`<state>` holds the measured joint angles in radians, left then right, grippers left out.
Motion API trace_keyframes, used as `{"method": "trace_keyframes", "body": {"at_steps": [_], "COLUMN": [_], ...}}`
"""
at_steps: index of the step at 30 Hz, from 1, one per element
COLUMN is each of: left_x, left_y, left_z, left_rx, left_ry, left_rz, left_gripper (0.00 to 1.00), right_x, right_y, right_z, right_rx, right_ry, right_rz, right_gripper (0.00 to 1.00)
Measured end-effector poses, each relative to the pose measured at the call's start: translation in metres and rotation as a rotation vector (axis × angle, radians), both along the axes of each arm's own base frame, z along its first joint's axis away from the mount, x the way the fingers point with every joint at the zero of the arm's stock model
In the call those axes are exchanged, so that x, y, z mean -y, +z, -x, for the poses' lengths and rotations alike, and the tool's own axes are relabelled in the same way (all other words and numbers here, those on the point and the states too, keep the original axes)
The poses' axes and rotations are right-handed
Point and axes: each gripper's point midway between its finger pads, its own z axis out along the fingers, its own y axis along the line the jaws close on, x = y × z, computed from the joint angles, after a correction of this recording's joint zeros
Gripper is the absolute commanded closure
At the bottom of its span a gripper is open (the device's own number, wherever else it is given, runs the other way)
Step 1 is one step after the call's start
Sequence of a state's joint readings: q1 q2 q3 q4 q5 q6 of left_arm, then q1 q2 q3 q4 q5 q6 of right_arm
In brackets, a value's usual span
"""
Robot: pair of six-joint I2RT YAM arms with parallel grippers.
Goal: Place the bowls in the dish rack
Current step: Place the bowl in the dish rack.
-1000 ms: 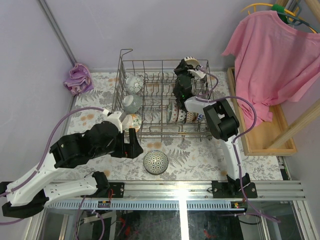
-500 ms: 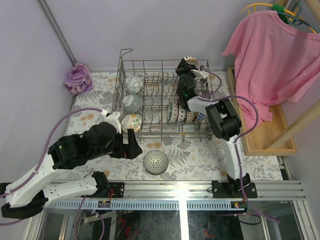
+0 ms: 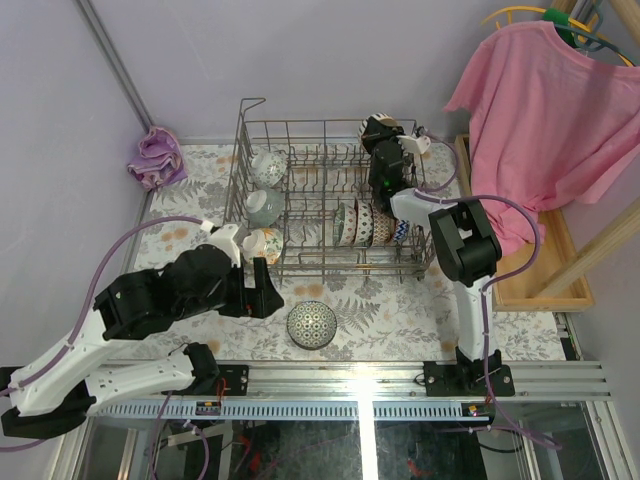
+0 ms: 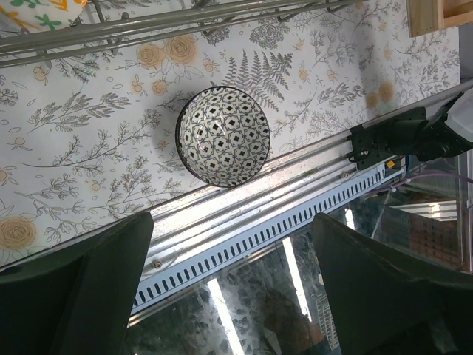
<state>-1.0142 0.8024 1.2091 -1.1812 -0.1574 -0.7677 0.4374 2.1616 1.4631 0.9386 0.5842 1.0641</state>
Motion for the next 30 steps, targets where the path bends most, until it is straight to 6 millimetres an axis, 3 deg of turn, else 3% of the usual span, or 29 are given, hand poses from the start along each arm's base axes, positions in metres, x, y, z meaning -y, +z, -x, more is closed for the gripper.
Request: {"method": "trace_keyframes", "body": {"at_steps": [14,17,27,30], "left_x": [0.0,0.0,-0.001,-0.002], "left_y": [0.001,0.0,0.001,0.002], "left_z": [0.0,0.0,0.001,0.001], "left_rx": [0.001,0.001,0.004,0.006], "left_ry": [0.001,0.001,0.001,0.001], "left_rz": [0.003,0.003,0.007,0.011], "left_gripper": [0.13,0.13,0.13,0.13], "right_x": [-0.002,-0.003,0.002,0.005], "right_y": [0.006,-0.008,-0.017,-0.026], "right_z": [-0.014,-0.018,-0.019,-0.02], "right_rx": [0.137,0.114,0.084,0.049], "right_ry": [-0.011,-0.02,-0.056,-0.072], "right_rz": [-0.033,-0.015,0.014,0.028], "right_gripper": [1.0,1.0,1.0,0.96]}}
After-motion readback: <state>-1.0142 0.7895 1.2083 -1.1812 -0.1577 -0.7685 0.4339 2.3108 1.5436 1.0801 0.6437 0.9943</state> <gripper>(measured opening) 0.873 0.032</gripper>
